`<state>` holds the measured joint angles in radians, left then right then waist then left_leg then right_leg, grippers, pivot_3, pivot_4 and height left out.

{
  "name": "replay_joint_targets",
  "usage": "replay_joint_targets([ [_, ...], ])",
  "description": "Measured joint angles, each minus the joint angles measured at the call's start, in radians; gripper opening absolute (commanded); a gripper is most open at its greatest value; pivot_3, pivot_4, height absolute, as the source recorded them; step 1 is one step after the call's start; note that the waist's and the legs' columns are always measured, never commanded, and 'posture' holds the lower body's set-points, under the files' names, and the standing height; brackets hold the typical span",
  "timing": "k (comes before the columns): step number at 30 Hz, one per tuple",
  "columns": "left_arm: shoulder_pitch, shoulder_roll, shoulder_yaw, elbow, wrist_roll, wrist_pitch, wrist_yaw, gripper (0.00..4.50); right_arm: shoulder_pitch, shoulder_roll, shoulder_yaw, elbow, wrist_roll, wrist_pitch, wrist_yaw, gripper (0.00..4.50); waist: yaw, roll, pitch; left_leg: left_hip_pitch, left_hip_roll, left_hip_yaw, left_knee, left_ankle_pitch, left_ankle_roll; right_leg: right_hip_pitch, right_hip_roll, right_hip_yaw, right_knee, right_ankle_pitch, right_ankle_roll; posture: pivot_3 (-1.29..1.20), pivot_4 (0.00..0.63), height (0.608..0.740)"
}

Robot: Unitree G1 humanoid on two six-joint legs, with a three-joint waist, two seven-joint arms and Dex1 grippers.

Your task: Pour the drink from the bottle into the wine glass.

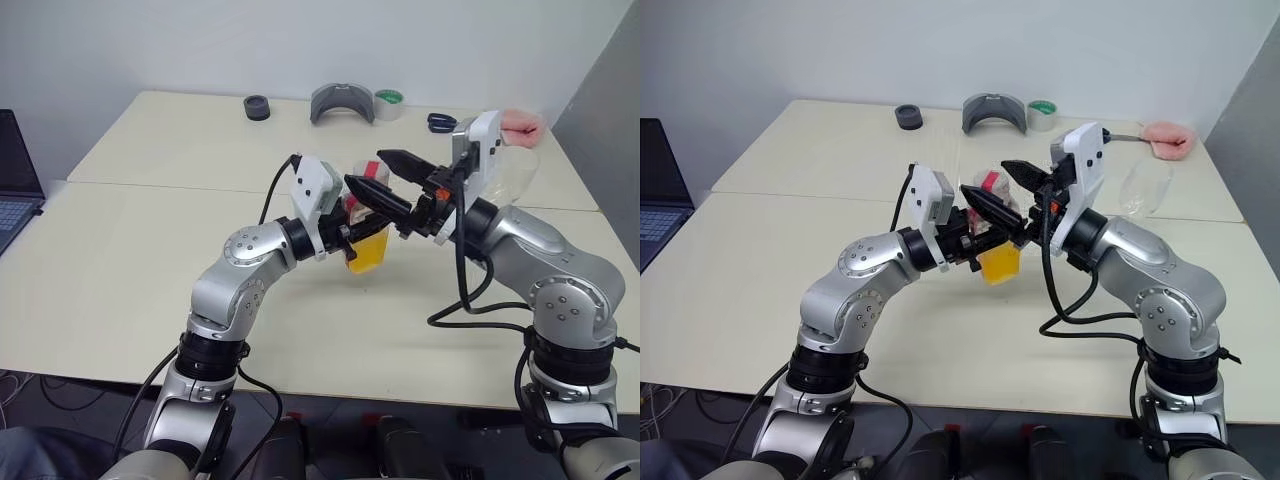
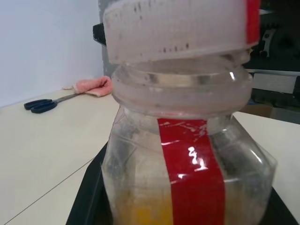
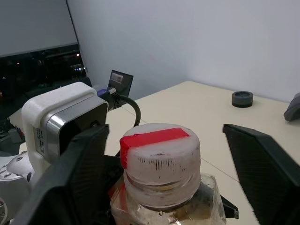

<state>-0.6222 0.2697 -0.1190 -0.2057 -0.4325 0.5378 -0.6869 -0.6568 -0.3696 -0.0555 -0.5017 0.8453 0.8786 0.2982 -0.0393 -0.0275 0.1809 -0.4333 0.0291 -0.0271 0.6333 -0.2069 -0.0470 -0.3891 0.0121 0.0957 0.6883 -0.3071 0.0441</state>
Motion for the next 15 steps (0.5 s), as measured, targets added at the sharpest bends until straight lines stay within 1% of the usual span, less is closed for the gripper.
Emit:
replay_joint_targets([
  [1, 0.000, 0.000, 0.000, 0.000, 0.000, 0.000, 0.000, 1.74, 0.000, 0.000, 0.000, 0.000, 0.001, 0.000, 0.000, 2.82, 0.000, 0.000, 0.000, 0.000, 0.000, 0.000, 0.000, 0.000, 0.000, 0.000, 0.000, 0.000, 0.000, 0.000, 0.000, 0.00, 0.150, 0.740],
  [3, 0.000, 0.000, 0.000, 0.000, 0.000, 0.001, 0.000, 1.74, 0.000, 0.002, 0.000, -0.003, 0.006, 0.000, 0.002, 2.05, 0.000, 0.000, 0.000, 0.000, 0.000, 0.000, 0.000, 0.000, 0.000, 0.000, 0.000, 0.000, 0.000, 0.000, 0.000, 0.00, 0.150, 0.740],
  [4, 0.002, 0.001, -0.002, 0.001, 0.000, 0.002, -0.001, 1.74, -0.003, 0.006, -0.006, -0.004, 0.008, -0.005, -0.001, 1.79, 0.000, 0.000, 0.000, 0.000, 0.000, 0.000, 0.000, 0.000, 0.000, 0.000, 0.000, 0.000, 0.000, 0.000, 0.000, 0.00, 0.150, 0.740],
  [10, 0.002, 0.000, -0.002, 0.000, 0.000, 0.002, -0.001, 1.74, -0.007, 0.026, -0.011, -0.003, -0.001, -0.035, -0.014, 1.75, 0.000, 0.000, 0.000, 0.000, 0.000, 0.000, 0.000, 0.000, 0.000, 0.000, 0.000, 0.000, 0.000, 0.000, 0.000, 0.00, 0.150, 0.740],
  [15, 0.002, 0.000, -0.002, 0.000, 0.000, 0.002, -0.001, 1.74, -0.052, -0.013, -0.015, 0.001, -0.116, -0.144, -0.016, 1.75, 0.001, 0.000, 0.000, 0.000, 0.000, 0.000, 0.000, 0.000, 0.000, 0.000, 0.000, 0.000, 0.000, 0.000, 0.000, 0.00, 0.150, 0.740],
])
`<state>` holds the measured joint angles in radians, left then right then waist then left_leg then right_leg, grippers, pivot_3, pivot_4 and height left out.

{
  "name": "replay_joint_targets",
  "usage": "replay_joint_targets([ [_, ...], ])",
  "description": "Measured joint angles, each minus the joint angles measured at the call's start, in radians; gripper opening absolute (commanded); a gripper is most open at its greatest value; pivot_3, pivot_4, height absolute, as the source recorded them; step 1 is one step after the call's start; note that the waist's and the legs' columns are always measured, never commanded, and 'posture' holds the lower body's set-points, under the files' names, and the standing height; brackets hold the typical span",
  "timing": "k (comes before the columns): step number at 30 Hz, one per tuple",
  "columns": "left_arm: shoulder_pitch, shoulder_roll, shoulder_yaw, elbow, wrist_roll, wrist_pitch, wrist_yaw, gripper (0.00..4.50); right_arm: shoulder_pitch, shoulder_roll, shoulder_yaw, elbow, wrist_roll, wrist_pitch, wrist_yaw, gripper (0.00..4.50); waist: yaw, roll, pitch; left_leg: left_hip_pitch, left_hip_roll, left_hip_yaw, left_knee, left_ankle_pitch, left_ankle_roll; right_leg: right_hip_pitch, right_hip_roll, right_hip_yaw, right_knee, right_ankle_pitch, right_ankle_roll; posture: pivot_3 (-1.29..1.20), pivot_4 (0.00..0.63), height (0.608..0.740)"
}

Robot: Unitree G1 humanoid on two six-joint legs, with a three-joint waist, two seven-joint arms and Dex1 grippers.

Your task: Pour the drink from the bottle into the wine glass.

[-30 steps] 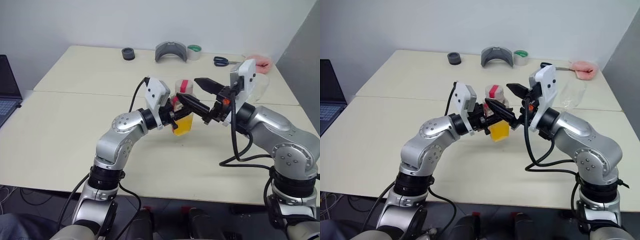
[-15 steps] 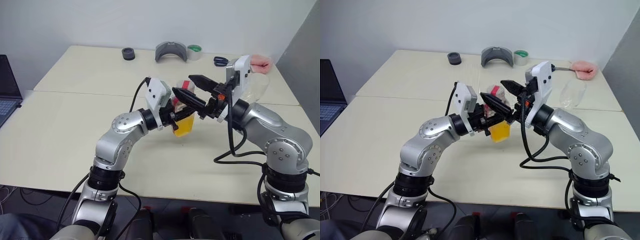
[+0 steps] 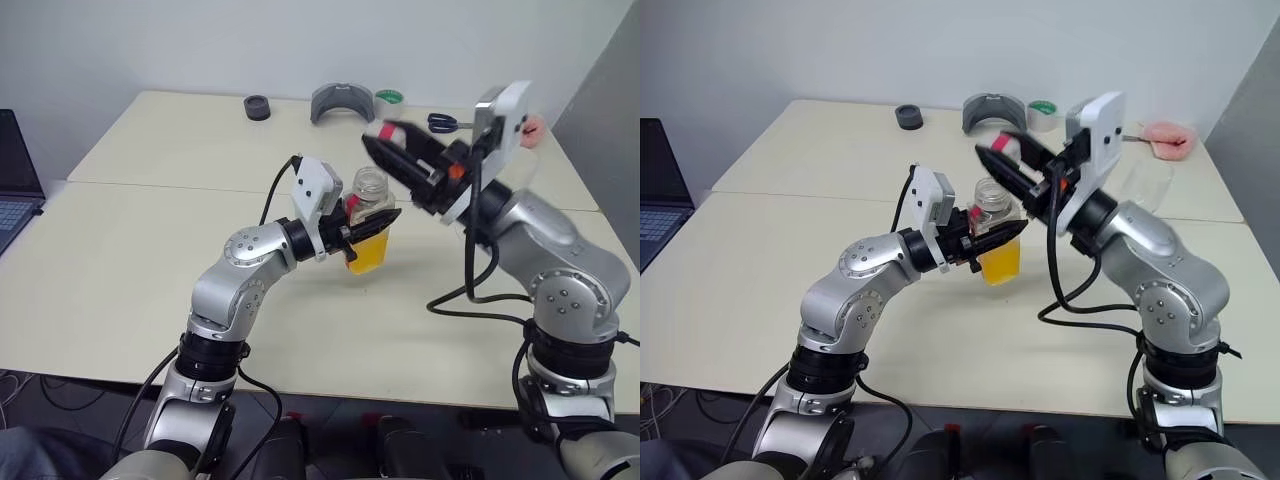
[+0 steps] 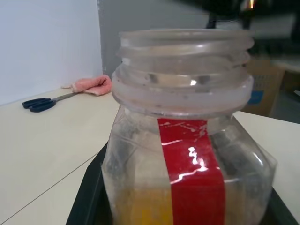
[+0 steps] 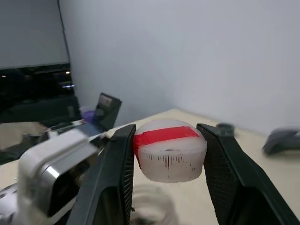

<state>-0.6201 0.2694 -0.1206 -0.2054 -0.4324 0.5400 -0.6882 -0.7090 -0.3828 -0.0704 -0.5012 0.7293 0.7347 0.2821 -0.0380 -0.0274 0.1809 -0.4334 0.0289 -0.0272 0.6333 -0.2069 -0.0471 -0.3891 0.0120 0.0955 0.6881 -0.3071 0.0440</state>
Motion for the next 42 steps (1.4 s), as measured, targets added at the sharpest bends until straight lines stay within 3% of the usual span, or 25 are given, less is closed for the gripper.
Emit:
replay_joint_targets([
  [5, 0.000, 0.000, -0.001, -0.001, 0.000, 0.000, 0.001, 1.74, 0.079, -0.053, -0.015, 0.007, -0.114, -0.064, -0.006, 1.75, 0.005, 0.000, 0.000, 0.000, 0.000, 0.000, 0.000, 0.000, 0.000, 0.000, 0.000, 0.000, 0.000, 0.000, 0.000, 0.00, 0.150, 0.740],
  [9, 0.001, 0.001, 0.001, -0.005, 0.000, 0.000, 0.002, 1.74, 0.254, -0.068, -0.043, -0.005, -0.169, -0.072, -0.029, 1.75, 0.006, 0.000, 0.000, 0.000, 0.000, 0.001, 0.000, 0.000, 0.000, 0.000, 0.000, 0.001, 0.000, 0.000, 0.000, 0.00, 0.150, 0.740],
  [12, 0.005, -0.003, -0.001, -0.014, 0.000, 0.000, 0.004, 1.74, 0.517, -0.059, -0.043, -0.038, -0.257, -0.092, -0.073, 1.75, 0.008, 0.000, 0.000, 0.000, 0.000, 0.000, -0.002, 0.000, 0.000, 0.000, 0.000, 0.001, -0.001, 0.000, 0.000, 0.00, 0.150, 0.740],
  [18, 0.005, -0.007, -0.003, -0.015, 0.000, 0.000, 0.001, 1.74, 0.703, -0.007, -0.040, -0.006, -0.386, -0.191, -0.115, 1.75, -0.003, 0.000, 0.000, 0.002, 0.000, 0.001, -0.001, 0.000, 0.000, 0.000, 0.001, 0.002, 0.001, 0.000, 0.000, 0.00, 0.150, 0.740],
  [19, 0.005, -0.007, -0.003, -0.015, 0.000, 0.000, 0.001, 1.74, 0.713, 0.003, -0.042, 0.007, -0.395, -0.200, -0.117, 1.75, -0.004, 0.000, 0.000, 0.002, 0.000, 0.001, -0.001, 0.000, 0.000, 0.000, 0.002, 0.002, 0.001, 0.000, 0.000, 0.00, 0.150, 0.740],
  [27, 0.005, -0.006, -0.003, -0.014, 0.000, 0.000, -0.001, 1.74, 0.694, 0.054, -0.052, 0.031, -0.425, -0.239, -0.128, 4.49, -0.003, 0.000, 0.000, 0.002, 0.000, 0.001, -0.001, 0.000, 0.000, 0.000, 0.001, 0.002, 0.002, 0.000, 0.000, 0.00, 0.150, 0.740],
  [42, 0.005, -0.008, -0.003, -0.014, 0.000, 0.000, 0.002, 1.74, 0.677, 0.065, -0.057, 0.045, -0.459, -0.242, -0.130, 4.49, -0.002, 0.000, 0.000, 0.002, 0.000, 0.001, -0.001, 0.000, 0.000, 0.001, 0.001, 0.002, 0.002, 0.000, 0.000, 0.00, 0.150, 0.740],
])
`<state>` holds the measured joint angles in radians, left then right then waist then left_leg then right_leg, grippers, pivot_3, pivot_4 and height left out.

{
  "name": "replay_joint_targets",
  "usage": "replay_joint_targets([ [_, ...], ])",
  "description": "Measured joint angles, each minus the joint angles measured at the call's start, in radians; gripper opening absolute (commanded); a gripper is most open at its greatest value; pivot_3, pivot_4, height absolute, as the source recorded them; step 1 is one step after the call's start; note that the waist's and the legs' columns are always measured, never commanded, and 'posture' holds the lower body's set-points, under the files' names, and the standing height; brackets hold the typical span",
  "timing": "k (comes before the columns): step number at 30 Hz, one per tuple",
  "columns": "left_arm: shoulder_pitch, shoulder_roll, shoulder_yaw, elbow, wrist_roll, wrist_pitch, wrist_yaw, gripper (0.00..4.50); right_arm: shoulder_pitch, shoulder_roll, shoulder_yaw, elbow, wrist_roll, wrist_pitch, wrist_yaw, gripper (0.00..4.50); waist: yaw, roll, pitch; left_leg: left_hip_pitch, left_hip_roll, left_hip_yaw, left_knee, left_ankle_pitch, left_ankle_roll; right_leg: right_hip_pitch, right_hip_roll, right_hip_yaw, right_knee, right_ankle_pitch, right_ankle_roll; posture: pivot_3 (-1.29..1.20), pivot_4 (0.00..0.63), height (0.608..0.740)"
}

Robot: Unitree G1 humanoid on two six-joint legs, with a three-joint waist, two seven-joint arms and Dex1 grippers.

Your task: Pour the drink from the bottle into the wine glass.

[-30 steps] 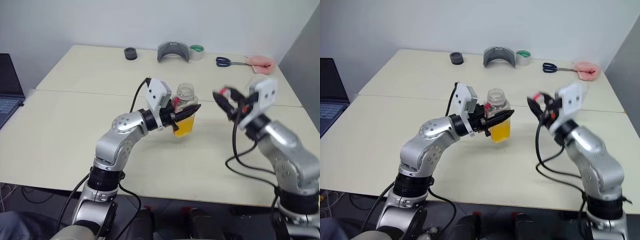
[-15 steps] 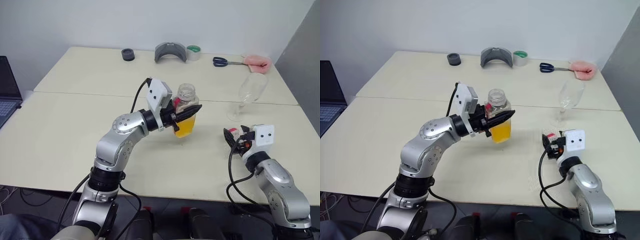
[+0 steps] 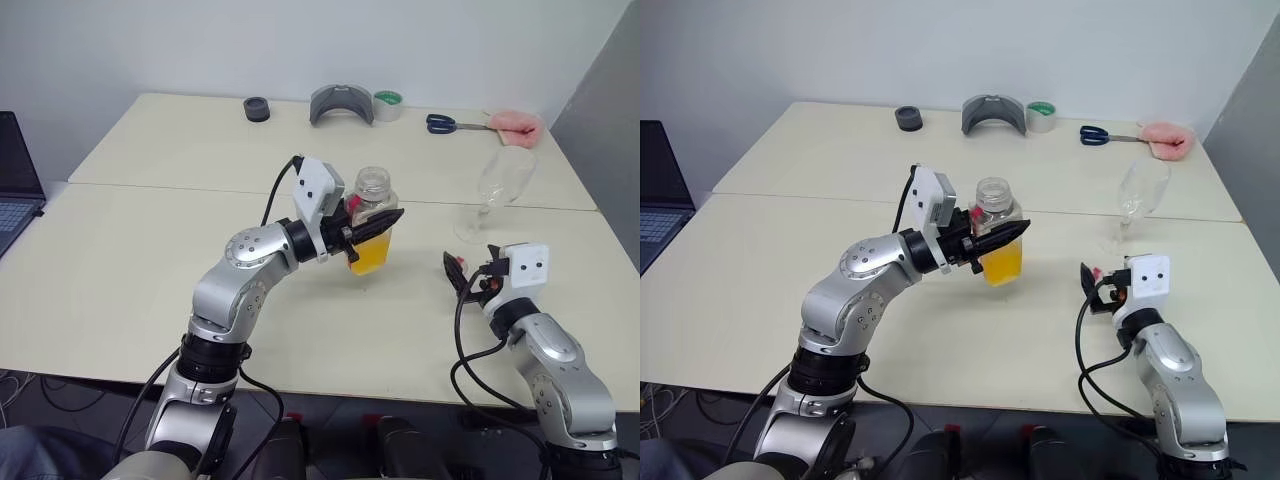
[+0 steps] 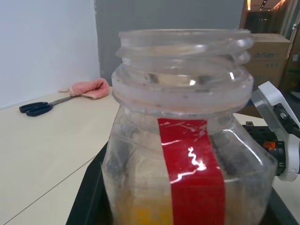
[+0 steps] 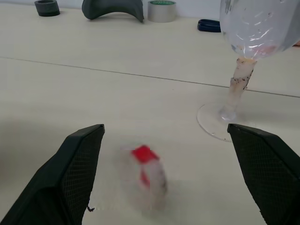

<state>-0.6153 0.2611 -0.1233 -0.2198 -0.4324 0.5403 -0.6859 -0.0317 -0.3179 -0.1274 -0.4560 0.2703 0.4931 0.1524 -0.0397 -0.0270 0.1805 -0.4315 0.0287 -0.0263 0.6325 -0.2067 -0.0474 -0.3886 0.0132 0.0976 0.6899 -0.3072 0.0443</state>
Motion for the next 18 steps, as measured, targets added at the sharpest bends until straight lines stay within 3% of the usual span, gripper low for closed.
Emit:
replay_joint_targets([
  [11, 0.000, 0.005, 0.006, 0.010, 0.004, -0.009, 0.008, 1.74, -0.030, -0.033, -0.007, -0.001, -0.001, 0.002, 0.063, 4.49, 0.000, 0.000, 0.000, 0.000, 0.000, 0.000, 0.000, 0.000, 0.000, 0.000, 0.000, 0.000, 0.000, 0.000, 0.000, 0.00, 0.150, 0.740],
  [18, -0.058, 0.057, 0.077, 0.154, 0.098, -0.078, 0.112, 1.74, -0.086, -0.213, -0.051, -0.133, 0.274, 0.098, 0.342, 4.49, -0.001, 0.000, 0.000, 0.000, 0.000, -0.002, 0.001, 0.000, 0.000, 0.001, 0.000, -0.001, 0.000, 0.000, 0.000, 0.00, 0.150, 0.740],
])
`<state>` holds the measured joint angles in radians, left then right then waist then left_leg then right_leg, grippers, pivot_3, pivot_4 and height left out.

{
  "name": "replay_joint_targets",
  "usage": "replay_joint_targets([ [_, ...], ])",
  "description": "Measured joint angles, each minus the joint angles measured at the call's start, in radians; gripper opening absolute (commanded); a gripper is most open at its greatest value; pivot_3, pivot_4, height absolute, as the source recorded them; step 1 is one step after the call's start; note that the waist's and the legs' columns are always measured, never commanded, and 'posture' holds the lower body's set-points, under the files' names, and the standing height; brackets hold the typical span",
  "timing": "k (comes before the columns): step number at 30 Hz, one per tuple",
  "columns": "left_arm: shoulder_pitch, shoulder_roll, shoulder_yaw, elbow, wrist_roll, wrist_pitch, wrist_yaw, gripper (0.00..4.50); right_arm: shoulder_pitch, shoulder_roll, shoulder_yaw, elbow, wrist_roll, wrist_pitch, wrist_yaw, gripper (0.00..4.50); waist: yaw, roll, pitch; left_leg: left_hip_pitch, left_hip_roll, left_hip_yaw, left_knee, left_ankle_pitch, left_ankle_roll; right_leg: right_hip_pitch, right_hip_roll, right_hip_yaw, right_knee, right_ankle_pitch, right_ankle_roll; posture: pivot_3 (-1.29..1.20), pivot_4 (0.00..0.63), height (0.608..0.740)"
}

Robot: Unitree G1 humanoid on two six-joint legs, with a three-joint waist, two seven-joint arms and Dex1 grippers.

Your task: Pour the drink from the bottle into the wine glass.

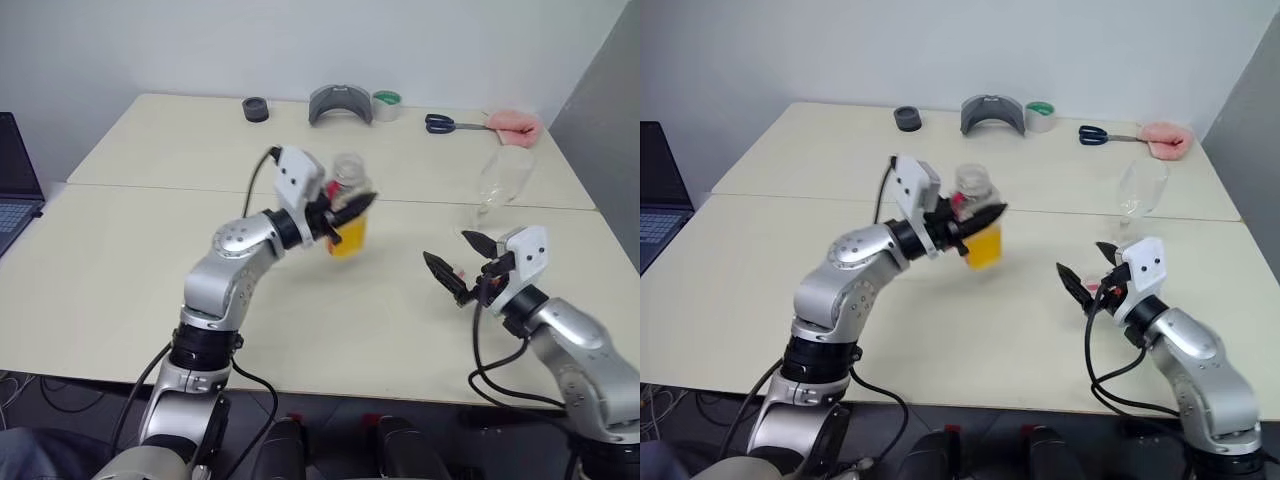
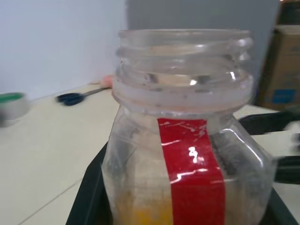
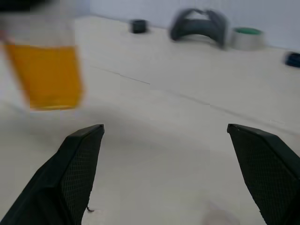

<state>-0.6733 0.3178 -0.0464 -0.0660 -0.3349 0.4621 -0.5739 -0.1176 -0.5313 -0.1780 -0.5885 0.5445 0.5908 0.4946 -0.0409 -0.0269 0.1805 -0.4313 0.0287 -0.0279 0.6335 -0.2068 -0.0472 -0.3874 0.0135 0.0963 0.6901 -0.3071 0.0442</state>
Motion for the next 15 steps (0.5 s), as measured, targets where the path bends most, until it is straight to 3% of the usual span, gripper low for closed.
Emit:
replay_joint_targets([
  [7, -0.067, 0.010, 0.102, 0.286, 0.153, -0.183, 0.223, 1.74, -0.219, -0.114, -0.017, -0.060, 0.263, 0.160, 0.073, 4.49, 0.004, 0.000, 0.000, -0.001, 0.000, -0.001, 0.001, 0.000, 0.000, 0.000, 0.000, -0.001, 0.000, 0.000, 0.000, 0.00, 0.150, 0.740],
  [15, -0.112, 0.013, 0.173, 0.522, 0.210, -0.361, 0.345, 1.74, -0.257, -0.088, 0.063, -0.074, 0.300, 0.197, 0.044, 4.49, 0.012, -0.001, 0.000, -0.003, -0.001, 0.000, 0.002, 0.000, 0.000, 0.000, -0.003, -0.001, -0.001, 0.000, 0.000, 0.00, 0.150, 0.740],
])
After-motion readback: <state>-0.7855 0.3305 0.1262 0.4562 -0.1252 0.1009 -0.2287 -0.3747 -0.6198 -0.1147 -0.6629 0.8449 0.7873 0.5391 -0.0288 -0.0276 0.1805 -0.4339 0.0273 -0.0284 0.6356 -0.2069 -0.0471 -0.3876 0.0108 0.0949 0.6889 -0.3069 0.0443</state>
